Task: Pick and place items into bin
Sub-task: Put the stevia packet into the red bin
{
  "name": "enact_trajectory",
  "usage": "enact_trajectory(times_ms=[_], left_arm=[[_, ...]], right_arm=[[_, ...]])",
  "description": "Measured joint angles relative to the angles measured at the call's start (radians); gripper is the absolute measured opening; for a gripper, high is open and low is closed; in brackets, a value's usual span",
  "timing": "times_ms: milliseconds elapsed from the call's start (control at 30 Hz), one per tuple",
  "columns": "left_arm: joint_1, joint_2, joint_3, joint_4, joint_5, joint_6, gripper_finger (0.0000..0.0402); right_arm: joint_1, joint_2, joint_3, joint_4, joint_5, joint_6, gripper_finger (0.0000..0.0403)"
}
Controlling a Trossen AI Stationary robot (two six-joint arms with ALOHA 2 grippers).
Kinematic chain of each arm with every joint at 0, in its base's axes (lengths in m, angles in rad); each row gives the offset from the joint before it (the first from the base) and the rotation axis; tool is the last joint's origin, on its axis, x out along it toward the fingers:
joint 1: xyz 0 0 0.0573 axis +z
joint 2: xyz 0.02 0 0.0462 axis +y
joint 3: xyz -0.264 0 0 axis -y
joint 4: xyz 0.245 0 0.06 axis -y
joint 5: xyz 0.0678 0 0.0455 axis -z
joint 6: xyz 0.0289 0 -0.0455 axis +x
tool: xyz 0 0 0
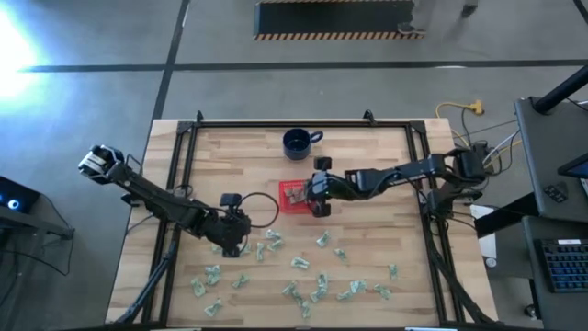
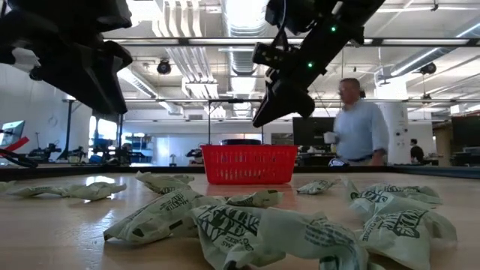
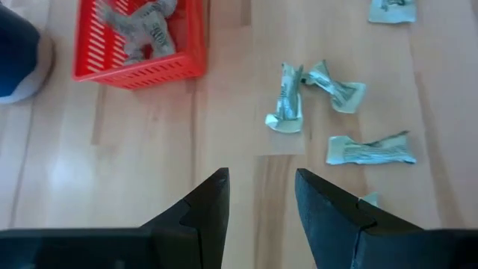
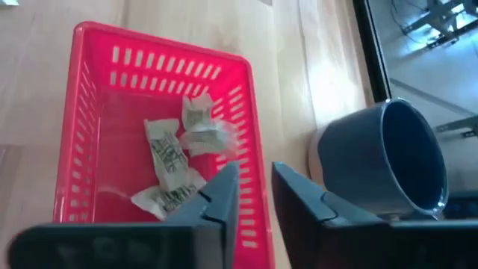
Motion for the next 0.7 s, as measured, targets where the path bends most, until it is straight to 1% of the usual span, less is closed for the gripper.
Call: enact_trajectory(times_ms=[133, 233, 300, 433, 500, 600, 700], left_arm=[[-0.001, 0.0, 0.0, -0.004, 0.038, -0.023, 0.0138], [-0.002, 0.0, 0.0, -0.006, 0.088, -0.029, 0.0138], [-0.004, 0.0, 0.0, -0.008, 0.129, -0.05, 0.0138], [-0.006, 0.0, -0.001, -0.006, 0.231, -0.113, 0.0138], [-0.008, 0.0, -0.004, -0.006, 0.259, -0.157, 0.0138], [-0.014, 0.023, -0.004, -0.006, 0.268, -0.203, 0.0138], [-0.019, 0.071, -0.004, -0.005, 0.274, -0.207, 0.0138]], right_arm=[[-0.001, -0.031, 0.005, -0.042, 0.002, 0.019, 0.0113], [0.002, -0.064, -0.01, -0.061, 0.001, 0.019, 0.0126], [0.008, -0.092, -0.032, -0.063, -0.024, 0.018, 0.0131], [0.017, -0.161, -0.086, -0.06, -0.131, 0.019, 0.0134], [0.018, -0.195, -0.119, -0.06, -0.166, 0.023, 0.0133], [0.024, -0.246, -0.166, -0.055, -0.178, 0.052, 0.013], [0.038, -0.3, -0.221, -0.045, -0.183, 0.063, 0.0125]])
